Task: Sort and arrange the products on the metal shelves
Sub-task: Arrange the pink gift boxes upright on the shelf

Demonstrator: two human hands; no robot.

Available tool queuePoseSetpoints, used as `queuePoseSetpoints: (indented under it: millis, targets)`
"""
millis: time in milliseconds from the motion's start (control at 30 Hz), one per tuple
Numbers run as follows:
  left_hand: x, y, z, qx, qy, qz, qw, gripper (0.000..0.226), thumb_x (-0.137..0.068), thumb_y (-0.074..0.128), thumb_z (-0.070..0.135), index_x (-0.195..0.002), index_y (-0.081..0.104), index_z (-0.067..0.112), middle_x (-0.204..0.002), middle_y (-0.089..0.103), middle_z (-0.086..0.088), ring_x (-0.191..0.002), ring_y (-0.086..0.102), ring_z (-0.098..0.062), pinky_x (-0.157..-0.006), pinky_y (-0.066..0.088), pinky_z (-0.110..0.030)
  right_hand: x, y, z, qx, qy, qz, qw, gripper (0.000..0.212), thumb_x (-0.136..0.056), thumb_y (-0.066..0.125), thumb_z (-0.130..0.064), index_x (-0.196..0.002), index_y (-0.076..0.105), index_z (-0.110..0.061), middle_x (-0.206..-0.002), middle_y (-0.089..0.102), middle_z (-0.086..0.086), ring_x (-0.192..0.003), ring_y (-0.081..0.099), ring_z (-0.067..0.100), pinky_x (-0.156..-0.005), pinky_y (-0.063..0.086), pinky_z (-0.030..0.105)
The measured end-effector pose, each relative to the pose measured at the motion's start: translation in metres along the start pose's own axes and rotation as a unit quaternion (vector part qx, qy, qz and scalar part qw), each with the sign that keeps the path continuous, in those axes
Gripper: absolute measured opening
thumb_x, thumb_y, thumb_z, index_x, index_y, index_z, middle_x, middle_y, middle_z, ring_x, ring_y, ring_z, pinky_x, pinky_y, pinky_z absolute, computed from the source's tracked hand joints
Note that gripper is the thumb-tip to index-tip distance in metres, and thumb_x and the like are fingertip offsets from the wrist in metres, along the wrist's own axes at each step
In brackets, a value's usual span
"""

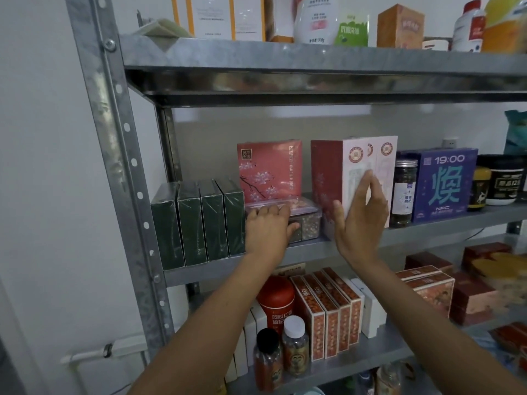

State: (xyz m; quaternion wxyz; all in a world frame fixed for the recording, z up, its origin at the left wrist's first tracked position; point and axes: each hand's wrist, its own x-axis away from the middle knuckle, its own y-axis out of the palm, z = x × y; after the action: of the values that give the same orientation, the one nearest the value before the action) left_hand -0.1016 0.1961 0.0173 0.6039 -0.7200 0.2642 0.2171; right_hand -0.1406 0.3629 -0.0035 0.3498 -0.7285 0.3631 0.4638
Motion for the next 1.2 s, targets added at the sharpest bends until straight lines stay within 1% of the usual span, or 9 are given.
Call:
queuePoseSetpoints:
  millis: [100, 333, 567, 767, 933, 1000, 1067, 1133, 1200]
  targets:
    - [0.000, 0.001, 0.001, 0.001, -0.004, 0.002, 1.000, 0.046, -0.100, 0.038, 0.050, -0.132, 0.049, 0.018, -0.127, 0.060, -0.005, -0.116, 0.054, -0.025, -0.098, 0.036, -0.037, -0.003, 0.016, 0.005, 0.036, -0.015, -0.010, 0.999, 0.070, -0.100, 0.029, -0.055, -0.151, 0.006, -0.013, -0.153, 0.008, 0.007, -0.143, 0.014, 0.030, -0.120, 0.007, 0.050]
    - [0.001, 0.004, 0.002, 0.012, -0.009, 0.002, 1.000, 0.047, -0.100, 0.037, 0.051, -0.135, 0.046, 0.020, -0.130, 0.058, -0.003, -0.119, 0.052, -0.024, -0.100, 0.034, -0.036, -0.007, 0.027, 0.014, 0.087, -0.048, -0.105, 0.990, 0.080, -0.093, 0.024, -0.064, -0.150, 0.001, -0.013, -0.155, -0.003, 0.004, -0.147, 0.007, 0.034, -0.120, 0.001, 0.055]
    - [0.003, 0.005, 0.005, 0.000, -0.014, 0.017, 1.000, 0.048, -0.101, 0.035, 0.051, -0.136, 0.046, 0.019, -0.130, 0.058, -0.002, -0.119, 0.051, -0.023, -0.102, 0.032, -0.036, -0.063, -0.007, 0.029, 0.039, -0.039, 0.009, 0.998, 0.052, -0.102, 0.029, -0.048, -0.147, 0.020, -0.024, -0.152, 0.010, 0.001, -0.142, 0.013, 0.025, -0.118, 0.011, 0.055]
    - [0.002, 0.005, 0.005, 0.002, -0.010, 0.009, 1.000, 0.054, -0.098, 0.037, 0.055, -0.139, 0.042, 0.020, -0.135, 0.053, -0.002, -0.125, 0.047, -0.022, -0.107, 0.029, -0.039, -0.124, -0.021, 0.048, 0.122, -0.055, -0.158, 0.978, 0.050, -0.098, 0.046, -0.049, -0.140, 0.043, -0.022, -0.161, 0.011, 0.010, -0.150, 0.000, 0.033, -0.118, -0.009, 0.055]
    - [0.004, 0.008, 0.009, -0.018, -0.023, -0.002, 1.000, 0.064, -0.092, 0.042, 0.064, -0.137, 0.039, 0.019, -0.140, 0.046, -0.003, -0.131, 0.039, -0.021, -0.111, 0.022, -0.040, -0.099, -0.036, 0.046, 0.020, -0.031, -0.088, 0.995, 0.065, -0.087, 0.063, -0.053, -0.136, 0.039, -0.019, -0.155, 0.022, 0.018, -0.146, 0.013, 0.036, -0.119, -0.001, 0.048]
    - [0.006, 0.008, 0.011, -0.019, -0.037, -0.023, 0.999, 0.072, -0.090, 0.042, 0.067, -0.142, 0.034, 0.017, -0.147, 0.038, -0.006, -0.139, 0.029, -0.024, -0.116, 0.014, -0.043, -0.075, -0.045, 0.049, -0.086, -0.003, -0.016, 0.996, 0.064, -0.085, 0.067, -0.043, -0.135, 0.031, -0.024, -0.152, 0.026, 0.022, -0.141, 0.024, 0.035, -0.118, 0.014, 0.040]
    - [0.008, 0.006, 0.014, -0.016, -0.048, -0.045, 0.998, 0.079, -0.090, 0.041, 0.068, -0.147, 0.026, 0.015, -0.155, 0.027, -0.008, -0.147, 0.016, -0.024, -0.119, 0.004, -0.046, -0.049, -0.054, 0.052, -0.222, 0.024, 0.045, 0.974, 0.062, -0.085, 0.070, -0.028, -0.130, 0.028, -0.030, -0.147, 0.028, 0.026, -0.137, 0.031, 0.030, -0.112, 0.032, 0.025]
    - [0.012, 0.003, 0.019, -0.003, -0.060, -0.063, 0.996, 0.083, -0.091, 0.040, 0.067, -0.152, 0.018, 0.015, -0.161, 0.015, -0.008, -0.150, 0.004, -0.024, -0.118, -0.006, -0.046, -0.023, -0.064, 0.055, -0.338, 0.056, 0.062, 0.938, 0.065, -0.086, 0.070, -0.011, -0.131, 0.028, -0.027, -0.144, 0.030, 0.025, -0.135, 0.033, 0.019, -0.103, 0.035, 0.008]
    - [0.019, 0.002, 0.027, 0.032, -0.080, -0.065, 0.994, 0.087, -0.092, 0.040, 0.066, -0.156, 0.006, 0.018, -0.164, -0.001, -0.007, -0.150, -0.009, -0.022, -0.115, -0.017, -0.044, -0.004, -0.076, 0.056, -0.401, 0.081, 0.077, 0.909, 0.065, -0.087, 0.068, -0.005, -0.135, 0.026, -0.017, -0.142, 0.034, 0.011, -0.132, 0.034, 0.003, -0.103, 0.037, 0.009]
